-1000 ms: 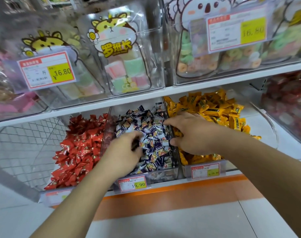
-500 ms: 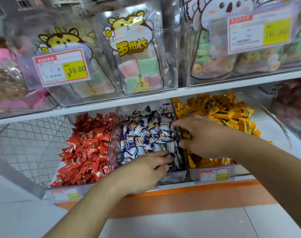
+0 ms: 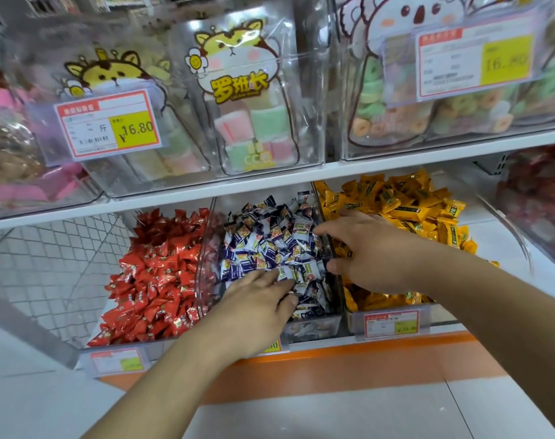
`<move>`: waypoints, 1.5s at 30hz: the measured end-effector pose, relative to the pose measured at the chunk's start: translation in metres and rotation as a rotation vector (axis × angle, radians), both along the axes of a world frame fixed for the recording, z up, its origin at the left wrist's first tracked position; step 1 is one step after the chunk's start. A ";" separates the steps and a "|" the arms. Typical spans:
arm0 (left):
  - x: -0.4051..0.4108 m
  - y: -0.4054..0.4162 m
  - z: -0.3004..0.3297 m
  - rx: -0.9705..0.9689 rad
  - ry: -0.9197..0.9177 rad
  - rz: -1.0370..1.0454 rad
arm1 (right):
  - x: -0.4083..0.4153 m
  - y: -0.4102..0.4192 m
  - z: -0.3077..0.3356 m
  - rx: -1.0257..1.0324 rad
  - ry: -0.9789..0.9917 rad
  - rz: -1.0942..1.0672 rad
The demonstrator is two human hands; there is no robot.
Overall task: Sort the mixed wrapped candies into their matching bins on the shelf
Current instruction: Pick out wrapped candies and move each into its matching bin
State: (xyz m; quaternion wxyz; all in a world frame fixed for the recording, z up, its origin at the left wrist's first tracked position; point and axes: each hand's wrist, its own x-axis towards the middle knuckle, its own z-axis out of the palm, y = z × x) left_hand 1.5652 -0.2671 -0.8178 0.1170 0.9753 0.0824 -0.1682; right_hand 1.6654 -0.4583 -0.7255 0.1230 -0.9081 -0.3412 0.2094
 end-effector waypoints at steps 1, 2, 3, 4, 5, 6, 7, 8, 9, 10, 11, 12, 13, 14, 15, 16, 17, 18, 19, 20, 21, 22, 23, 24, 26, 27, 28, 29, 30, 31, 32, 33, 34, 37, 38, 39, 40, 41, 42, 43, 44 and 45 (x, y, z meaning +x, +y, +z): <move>0.000 -0.002 0.001 -0.044 0.023 -0.006 | 0.000 0.000 -0.001 0.001 -0.003 0.002; 0.000 -0.003 0.004 -0.099 0.033 -0.012 | 0.000 0.000 -0.001 0.001 -0.005 0.004; -0.001 -0.004 0.007 -0.149 0.043 -0.021 | 0.000 0.001 -0.001 0.002 -0.005 0.003; -0.002 -0.005 0.009 -0.191 0.048 -0.035 | 0.000 0.001 -0.001 0.002 -0.004 0.002; -0.003 -0.007 0.010 -0.225 0.050 -0.049 | 0.000 0.001 -0.001 0.002 -0.004 0.000; -0.004 -0.008 0.012 -0.250 0.040 -0.061 | 0.000 0.001 -0.001 0.002 -0.003 -0.001; -0.006 -0.009 0.013 -0.271 0.024 -0.071 | 0.000 0.001 -0.001 0.002 -0.002 -0.003; -0.007 -0.009 0.015 -0.294 0.005 -0.080 | 0.000 0.002 -0.001 0.003 -0.001 -0.004; -0.008 -0.010 0.017 -0.320 -0.011 -0.084 | 0.000 0.002 -0.001 0.004 -0.002 -0.005; -0.009 -0.010 0.019 -0.344 -0.036 -0.086 | 0.000 0.002 -0.001 0.003 -0.005 -0.004; -0.010 -0.010 0.019 -0.358 -0.072 -0.079 | 0.000 0.002 -0.002 0.001 -0.007 -0.003; -0.011 -0.009 0.020 -0.356 -0.121 -0.063 | 0.001 0.002 -0.002 0.001 -0.006 -0.003; -0.010 -0.008 0.020 -0.334 -0.185 -0.039 | 0.001 0.002 -0.002 0.001 -0.004 -0.003; -0.009 -0.007 0.019 -0.295 -0.255 -0.008 | 0.001 0.002 -0.002 0.001 -0.001 -0.003; -0.007 -0.004 0.017 -0.256 -0.314 0.034 | 0.001 0.002 -0.002 0.002 0.003 -0.002; -0.004 0.000 0.015 -0.223 -0.355 0.086 | 0.001 0.002 -0.002 0.001 0.005 0.000; 0.000 0.004 0.012 -0.192 -0.375 0.144 | 0.001 0.001 -0.002 -0.001 0.007 0.003; 0.004 0.008 0.009 -0.160 -0.383 0.198 | 0.001 0.001 -0.002 -0.003 0.008 0.005; 0.007 0.012 0.006 -0.138 -0.391 0.246 | 0.001 0.000 -0.002 -0.003 0.009 0.006; 0.010 0.014 0.004 -0.127 -0.397 0.283 | 0.001 0.000 -0.003 -0.002 0.009 0.008; 0.013 0.016 0.001 -0.121 -0.400 0.308 | 0.002 0.000 -0.003 0.000 0.006 0.011; 0.015 0.016 -0.002 -0.108 -0.396 0.322 | 0.002 0.000 -0.004 0.002 0.003 0.013; 0.016 0.016 -0.003 -0.092 -0.387 0.322 | 0.003 0.000 -0.005 0.003 0.001 0.013; 0.017 0.015 -0.004 -0.071 -0.378 0.316 | 0.003 0.000 -0.005 0.005 0.001 0.013; 0.018 0.015 -0.005 -0.043 -0.356 0.294 | 0.005 0.000 -0.006 0.006 -0.001 0.015; 0.019 0.016 -0.005 -0.041 -0.347 0.288 | 0.005 0.000 -0.006 0.006 -0.001 0.017; 0.020 0.018 -0.005 -0.046 -0.335 0.284 | 0.006 0.000 -0.007 0.008 -0.002 0.019; 0.021 0.019 -0.005 -0.062 -0.322 0.281 | 0.006 0.000 -0.007 0.009 -0.003 0.020; 0.022 0.020 -0.004 -0.086 -0.301 0.283 | 0.006 0.000 -0.007 0.010 -0.004 0.022; 0.022 0.021 -0.004 -0.121 -0.284 0.286 | 0.006 0.000 -0.007 0.010 -0.004 0.023; 0.022 0.021 -0.003 -0.153 -0.270 0.293 | 0.006 -0.001 -0.007 0.010 -0.004 0.024; 0.022 0.022 -0.002 -0.177 -0.265 0.299 | 0.006 -0.001 -0.007 0.010 -0.004 0.024; 0.021 0.022 -0.001 -0.189 -0.265 0.302 | 0.005 -0.001 -0.007 0.009 -0.003 0.024; 0.020 0.023 0.001 -0.222 -0.268 0.313 | 0.005 -0.001 -0.007 0.004 -0.003 0.020; 0.019 0.023 0.001 -0.234 -0.270 0.318 | 0.005 -0.001 -0.007 0.002 -0.004 0.020; 0.018 0.023 0.003 -0.243 -0.283 0.320 | 0.005 -0.001 -0.007 0.004 -0.005 0.019; 0.017 0.023 0.004 -0.245 -0.306 0.322 | 0.004 -0.001 -0.007 0.007 -0.005 0.018; 0.016 0.022 0.006 -0.239 -0.333 0.320 | 0.004 -0.001 -0.007 0.010 -0.002 0.016; 0.015 0.021 0.008 -0.225 -0.350 0.312 | 0.004 -0.001 -0.007 0.011 0.000 0.015; 0.014 0.019 0.010 -0.205 -0.348 0.293 | 0.004 -0.001 -0.006 0.008 0.000 0.015; 0.012 0.015 0.011 -0.181 -0.314 0.267 | 0.004 0.000 -0.006 0.006 -0.001 0.015; 0.010 0.011 0.011 -0.155 -0.254 0.236 | 0.004 0.000 -0.006 0.005 -0.002 0.013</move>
